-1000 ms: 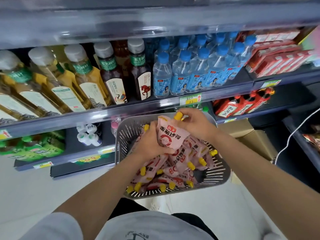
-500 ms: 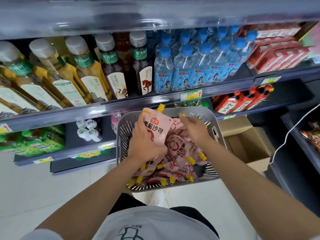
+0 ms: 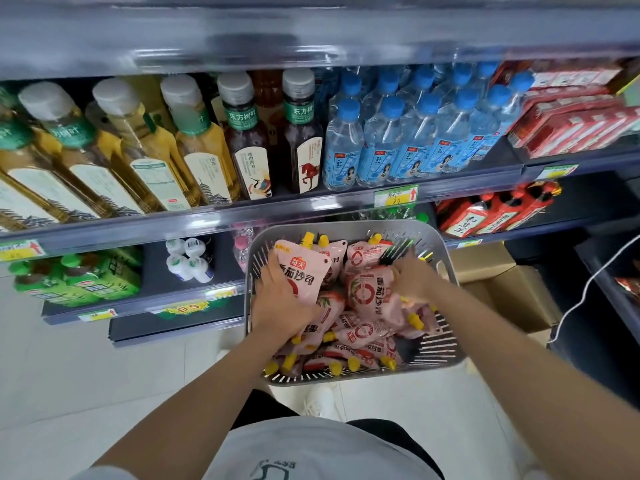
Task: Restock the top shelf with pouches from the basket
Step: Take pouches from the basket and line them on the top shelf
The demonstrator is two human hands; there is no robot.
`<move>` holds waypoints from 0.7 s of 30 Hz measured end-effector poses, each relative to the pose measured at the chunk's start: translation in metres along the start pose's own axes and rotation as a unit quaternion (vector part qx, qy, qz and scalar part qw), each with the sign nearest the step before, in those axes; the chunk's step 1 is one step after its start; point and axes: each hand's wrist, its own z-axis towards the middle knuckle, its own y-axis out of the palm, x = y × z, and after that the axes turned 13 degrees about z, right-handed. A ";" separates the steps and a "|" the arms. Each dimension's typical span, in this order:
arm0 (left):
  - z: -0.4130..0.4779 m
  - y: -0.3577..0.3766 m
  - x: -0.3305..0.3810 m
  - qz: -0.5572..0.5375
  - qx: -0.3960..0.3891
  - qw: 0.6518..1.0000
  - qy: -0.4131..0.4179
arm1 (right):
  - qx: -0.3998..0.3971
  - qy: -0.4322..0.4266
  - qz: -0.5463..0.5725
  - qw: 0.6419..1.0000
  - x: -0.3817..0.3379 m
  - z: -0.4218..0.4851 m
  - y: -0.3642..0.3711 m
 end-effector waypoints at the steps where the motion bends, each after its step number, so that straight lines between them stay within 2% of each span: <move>1: 0.000 0.001 0.000 0.000 0.000 1.000 0.000 | -0.030 -0.023 -0.048 0.998 -0.003 0.000 -0.020; 5: 0.002 0.004 0.003 0.014 -0.004 1.000 -0.018 | -0.128 -0.047 -0.156 0.978 -0.017 0.013 -0.064; 7: 0.003 0.005 0.003 0.033 -0.003 0.999 -0.020 | -0.124 -0.046 -0.192 0.972 -0.025 0.023 -0.054; 10: 0.003 0.007 0.006 0.085 -0.003 0.996 -0.014 | 0.021 -0.084 -0.261 0.961 -0.037 0.034 -0.019; 12: 0.004 0.007 0.007 0.114 -0.001 0.993 -0.012 | 0.098 -0.117 -0.264 0.952 -0.042 0.043 0.005; 15: 0.008 0.006 0.007 0.136 -0.009 0.991 0.007 | 0.146 -0.097 -0.163 0.971 -0.040 0.051 0.032; 19: 0.011 0.008 0.004 0.128 -0.022 0.991 0.023 | 0.217 -0.068 -0.123 0.966 -0.031 0.048 0.069; 21: 0.012 0.010 0.003 0.116 -0.024 0.993 0.026 | 0.242 -0.028 -0.065 0.968 -0.029 0.043 0.085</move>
